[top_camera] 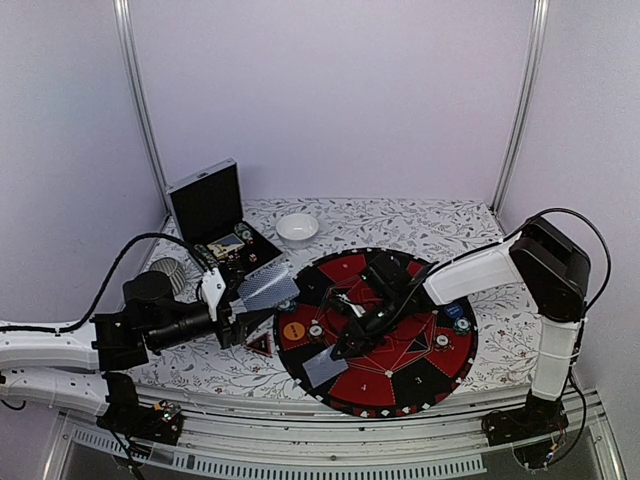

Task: Distribute texas hold em gaming equipment
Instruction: Distribute the poker card in the big blind area.

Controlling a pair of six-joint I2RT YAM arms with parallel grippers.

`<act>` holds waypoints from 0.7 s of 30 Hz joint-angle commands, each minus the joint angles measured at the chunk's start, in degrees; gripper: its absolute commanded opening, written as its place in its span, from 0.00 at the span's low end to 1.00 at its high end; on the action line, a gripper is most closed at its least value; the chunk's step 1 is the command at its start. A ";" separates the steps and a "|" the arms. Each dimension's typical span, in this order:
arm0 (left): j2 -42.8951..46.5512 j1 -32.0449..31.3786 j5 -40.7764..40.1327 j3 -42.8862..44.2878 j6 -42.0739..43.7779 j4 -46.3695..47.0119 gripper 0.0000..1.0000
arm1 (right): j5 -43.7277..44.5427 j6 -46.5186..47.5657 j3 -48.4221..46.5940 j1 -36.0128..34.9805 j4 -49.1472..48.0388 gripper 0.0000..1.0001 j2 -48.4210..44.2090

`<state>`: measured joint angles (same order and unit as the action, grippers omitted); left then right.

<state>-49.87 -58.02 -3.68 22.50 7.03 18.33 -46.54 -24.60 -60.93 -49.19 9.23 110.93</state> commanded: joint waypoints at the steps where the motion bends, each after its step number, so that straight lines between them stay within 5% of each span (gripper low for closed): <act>1: -0.17 0.95 0.21 0.22 -0.16 1.10 0.56 | 3.48 2.75 -4.72 -1.23 4.16 0.02 3.74; 7: 0.10 1.03 0.29 0.28 -0.09 0.75 0.56 | 10.23 7.12 -8.81 -1.96 11.05 0.05 4.83; 14: 0.04 1.07 0.47 0.34 0.01 0.74 0.56 | 17.28 10.27 -12.33 -1.88 18.10 0.40 2.19; 21: -0.05 1.21 1.03 0.50 0.00 0.68 0.56 | 24.69 13.76 -17.56 -1.93 27.01 0.63 -3.54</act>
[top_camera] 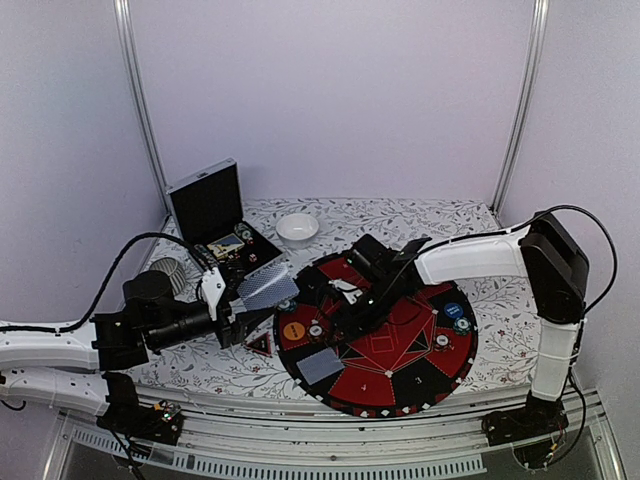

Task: Distribute texas hold em gaming equipment
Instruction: Distribute the poker card in the big blind area, then pick up the poker card from the face-down deck piles.

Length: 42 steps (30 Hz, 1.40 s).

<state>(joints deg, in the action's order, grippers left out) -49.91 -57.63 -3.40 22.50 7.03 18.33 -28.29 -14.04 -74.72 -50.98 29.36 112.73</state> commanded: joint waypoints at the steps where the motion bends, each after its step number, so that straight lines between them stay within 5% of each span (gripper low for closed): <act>1: 0.11 0.84 0.80 0.53 0.00 0.66 0.56 | 8.11 3.92 -4.72 -0.05 8.56 0.66 -6.39; 7: 0.38 0.84 1.50 0.58 0.26 0.63 0.56 | 23.10 6.50 -8.38 0.03 14.58 0.98 -15.09; 14: -0.36 0.81 2.73 1.32 0.18 0.96 0.56 | 30.53 8.28 -7.05 1.34 5.95 0.99 -27.35; 17: -0.95 0.84 3.60 1.73 -0.12 1.04 0.56 | 26.56 6.35 -1.22 3.30 -4.59 0.99 -34.51; 23: -2.81 0.75 5.02 2.31 -0.88 2.37 0.56 | 5.06 0.43 10.61 4.70 -24.57 0.99 -40.47; 27: -4.19 0.73 6.33 3.12 -1.25 3.02 0.56 | -3.17 -2.96 10.20 4.36 -26.36 0.99 -35.69; 42: -6.22 0.53 7.69 3.49 -1.23 5.07 0.55 | -5.81 -2.18 4.43 -1.48 -23.31 0.99 -22.46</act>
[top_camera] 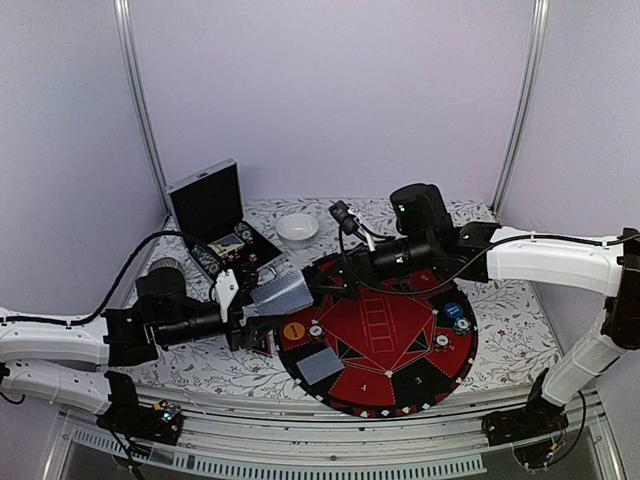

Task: Distribute texas hold em gaming equipment
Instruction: Pick up the poker card from the face-down deck piles.

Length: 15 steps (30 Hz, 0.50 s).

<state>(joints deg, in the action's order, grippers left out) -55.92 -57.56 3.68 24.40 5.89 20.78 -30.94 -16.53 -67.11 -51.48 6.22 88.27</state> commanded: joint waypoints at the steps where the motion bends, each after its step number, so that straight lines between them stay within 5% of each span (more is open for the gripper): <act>1: -0.31 0.44 0.72 1.49 -0.15 2.79 0.55 | -3.37 0.48 -4.03 -1.21 -0.23 0.99 2.75; 15: -0.44 0.43 1.13 1.74 0.41 3.75 0.55 | 0.61 2.86 -11.21 -1.67 5.24 0.99 11.16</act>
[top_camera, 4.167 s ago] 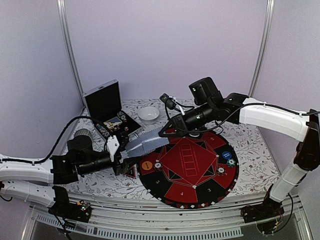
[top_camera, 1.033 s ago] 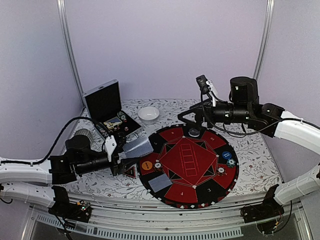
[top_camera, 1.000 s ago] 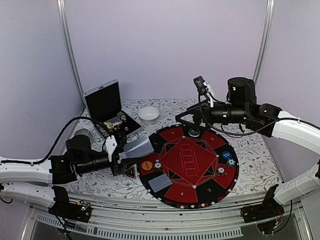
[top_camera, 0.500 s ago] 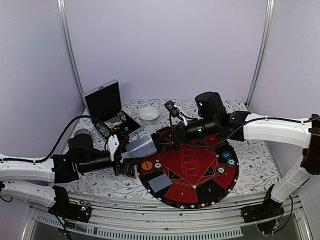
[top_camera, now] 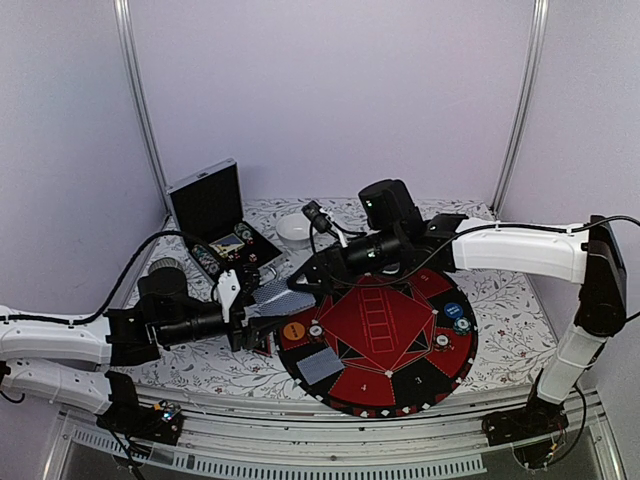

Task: Distribute texas hold em gaming equipment
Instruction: Pick up the poker card from the face-down deck piles.

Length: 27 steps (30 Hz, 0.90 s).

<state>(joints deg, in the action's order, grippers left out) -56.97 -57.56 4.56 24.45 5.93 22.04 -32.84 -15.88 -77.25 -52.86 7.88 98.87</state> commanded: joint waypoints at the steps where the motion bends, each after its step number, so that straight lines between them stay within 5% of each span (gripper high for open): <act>1: 0.70 0.51 0.23 1.66 0.40 2.48 0.55 | 3.23 2.44 -0.72 -0.27 3.93 0.99 0.21; 17: 1.87 0.43 -0.43 1.23 0.39 1.87 0.55 | 10.70 6.65 -1.47 -0.20 10.64 0.98 -3.24; 27: 2.04 0.49 -1.27 0.88 0.50 1.74 0.55 | -0.16 6.67 -3.26 -0.14 10.23 0.53 -3.27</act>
<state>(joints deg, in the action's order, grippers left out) -55.90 -57.56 3.77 24.45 5.93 21.61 -28.80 -9.39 -78.65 -52.88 17.10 96.95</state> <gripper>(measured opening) 0.554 0.606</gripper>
